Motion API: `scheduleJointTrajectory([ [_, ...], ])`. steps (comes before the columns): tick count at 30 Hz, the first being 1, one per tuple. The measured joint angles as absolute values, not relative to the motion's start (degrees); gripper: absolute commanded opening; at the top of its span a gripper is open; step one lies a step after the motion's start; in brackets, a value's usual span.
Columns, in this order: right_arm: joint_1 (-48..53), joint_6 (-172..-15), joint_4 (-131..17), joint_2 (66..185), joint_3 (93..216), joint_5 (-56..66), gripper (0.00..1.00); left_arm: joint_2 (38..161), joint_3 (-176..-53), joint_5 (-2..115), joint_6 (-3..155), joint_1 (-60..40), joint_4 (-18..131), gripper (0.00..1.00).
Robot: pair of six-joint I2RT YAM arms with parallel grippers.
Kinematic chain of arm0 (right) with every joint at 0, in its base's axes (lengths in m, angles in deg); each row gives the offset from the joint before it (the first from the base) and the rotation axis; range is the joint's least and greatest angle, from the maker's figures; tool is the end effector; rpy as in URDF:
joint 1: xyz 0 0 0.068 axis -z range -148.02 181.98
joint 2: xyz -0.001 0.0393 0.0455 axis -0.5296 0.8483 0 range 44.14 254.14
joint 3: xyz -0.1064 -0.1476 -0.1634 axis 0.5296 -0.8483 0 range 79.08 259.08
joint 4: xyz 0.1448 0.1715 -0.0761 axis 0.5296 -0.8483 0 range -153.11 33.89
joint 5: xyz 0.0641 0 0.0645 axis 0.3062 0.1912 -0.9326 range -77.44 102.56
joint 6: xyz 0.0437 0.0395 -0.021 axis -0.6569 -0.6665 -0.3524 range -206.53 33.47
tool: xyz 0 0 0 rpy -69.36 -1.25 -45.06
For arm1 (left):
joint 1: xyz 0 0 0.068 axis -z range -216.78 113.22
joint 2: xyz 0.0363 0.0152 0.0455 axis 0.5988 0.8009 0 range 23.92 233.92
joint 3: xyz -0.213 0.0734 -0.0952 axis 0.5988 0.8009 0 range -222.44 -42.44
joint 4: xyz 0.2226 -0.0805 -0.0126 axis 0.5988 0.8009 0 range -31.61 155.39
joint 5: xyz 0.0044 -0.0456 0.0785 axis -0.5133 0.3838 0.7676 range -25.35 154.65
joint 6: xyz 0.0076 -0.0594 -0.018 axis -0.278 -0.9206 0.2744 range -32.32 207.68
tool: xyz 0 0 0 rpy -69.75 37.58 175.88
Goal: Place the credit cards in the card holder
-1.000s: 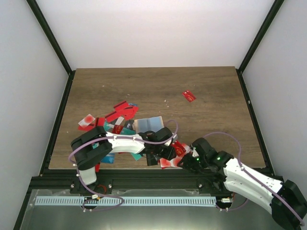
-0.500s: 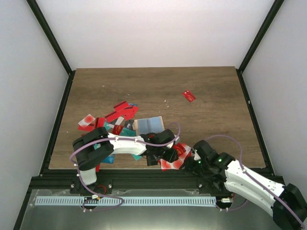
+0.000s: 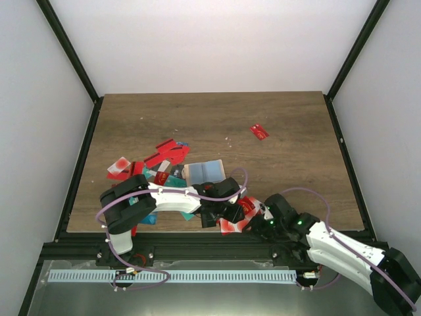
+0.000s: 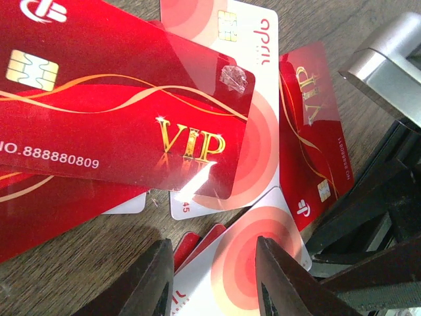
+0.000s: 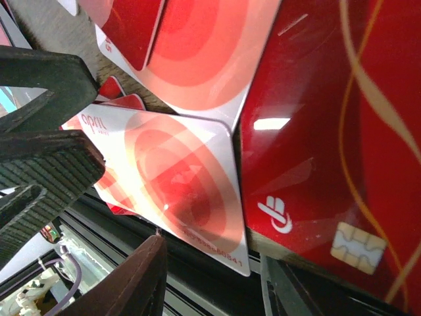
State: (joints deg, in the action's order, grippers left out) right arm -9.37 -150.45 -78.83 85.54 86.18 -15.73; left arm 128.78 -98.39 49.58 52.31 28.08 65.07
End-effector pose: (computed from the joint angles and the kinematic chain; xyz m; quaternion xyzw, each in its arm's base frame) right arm 0.0764 0.0971 0.0977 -0.1140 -0.9254 -0.3610 0.0193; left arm 0.1320 -0.3102 0.1159 0.2786 0.9060 -0.3053 0.0918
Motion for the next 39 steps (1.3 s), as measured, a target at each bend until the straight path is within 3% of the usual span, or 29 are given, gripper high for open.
scheduleJointTrajectory([
  [10, -9.4, -153.6, -75.3, 85.4, 85.3, -16.2, 0.29, 128.9, -98.4, 49.6, 52.3, 28.1, 65.0, 0.36],
  [22, -9.5, -154.3, -74.6, 83.4, 85.2, -15.0, 0.01, 129.0, -98.5, 50.3, 52.3, 28.1, 65.0, 0.35],
  [31, -9.5, -152.3, -74.2, 82.9, 85.7, -14.9, 0.01, 126.0, -98.6, 54.2, 51.9, 27.0, 67.9, 0.38],
  [39, -9.1, -144.7, -73.5, 84.6, 92.8, -13.5, 0.01, 111.0, -96.6, 56.9, 55.0, 17.6, 68.4, 0.47],
])
